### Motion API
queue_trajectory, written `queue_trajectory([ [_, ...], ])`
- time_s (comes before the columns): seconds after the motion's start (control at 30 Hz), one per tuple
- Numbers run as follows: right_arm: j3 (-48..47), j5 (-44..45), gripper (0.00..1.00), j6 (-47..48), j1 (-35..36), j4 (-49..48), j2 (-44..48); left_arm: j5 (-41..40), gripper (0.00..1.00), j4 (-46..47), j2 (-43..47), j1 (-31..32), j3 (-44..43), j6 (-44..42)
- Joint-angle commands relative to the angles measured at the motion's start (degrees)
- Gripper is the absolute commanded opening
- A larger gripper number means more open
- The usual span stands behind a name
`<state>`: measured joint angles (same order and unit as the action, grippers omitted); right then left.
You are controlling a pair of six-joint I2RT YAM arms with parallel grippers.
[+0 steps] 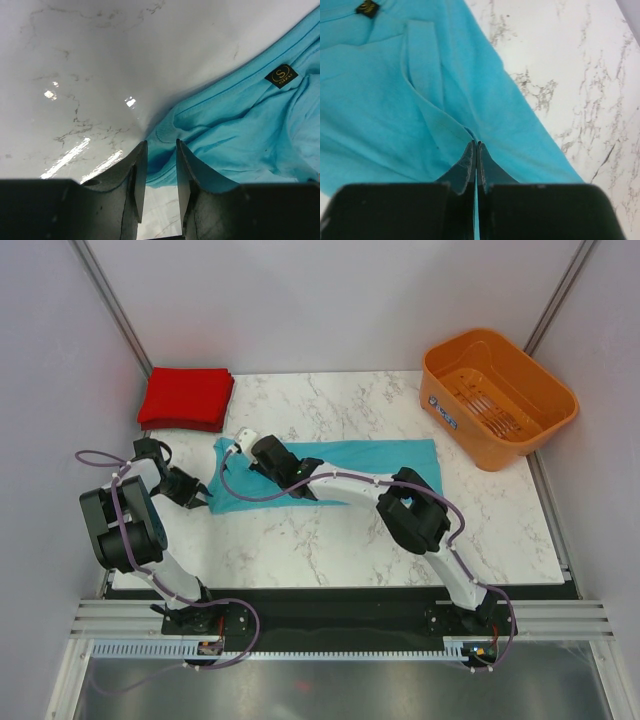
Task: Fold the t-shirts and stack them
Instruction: Fold the tshirt
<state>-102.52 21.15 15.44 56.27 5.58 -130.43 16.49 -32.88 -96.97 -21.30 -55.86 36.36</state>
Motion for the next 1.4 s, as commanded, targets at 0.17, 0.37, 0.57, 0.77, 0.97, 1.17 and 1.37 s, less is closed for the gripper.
queue_trajectory([
  [0.17,-4.00,2.67,0.00,-3.57,-4.06,-1.19,-3.51,-1.90,0.37,-0.08,1.78,-0.23,-0.22,-2.26],
  [0.37,-4.09,2.59,0.00,-6.30,-6.00,-1.19,-4.66,-2.60,0.37,-0.25,1.96,-0.32,-0.04,-2.26],
  [0.57,-5.06,2.50,0.00,-7.35,-6.26,-1.89,-5.45,-3.31,0.37,-0.43,2.31,-0.32,-0.04,-2.43],
  [0.77,-4.80,3.72,0.03,-10.51,-6.52,-0.84,-5.27,-4.27,0.38,-0.87,3.27,-0.23,-0.04,-2.70],
  [0.97,-3.22,8.91,0.21,-15.27,-7.93,4.68,-0.98,-6.47,0.40,-1.48,10.28,0.12,-0.04,-3.57],
  [1.17,0.39,4.71,0.25,-20.27,-9.69,8.12,5.35,-3.85,0.41,-1.31,14.35,5.46,0.13,-1.65],
  [1.37,4.77,-1.89,0.21,-27.04,-13.90,12.08,9.39,-2.87,0.41,-0.95,9.88,13.03,-1.80,0.82],
])
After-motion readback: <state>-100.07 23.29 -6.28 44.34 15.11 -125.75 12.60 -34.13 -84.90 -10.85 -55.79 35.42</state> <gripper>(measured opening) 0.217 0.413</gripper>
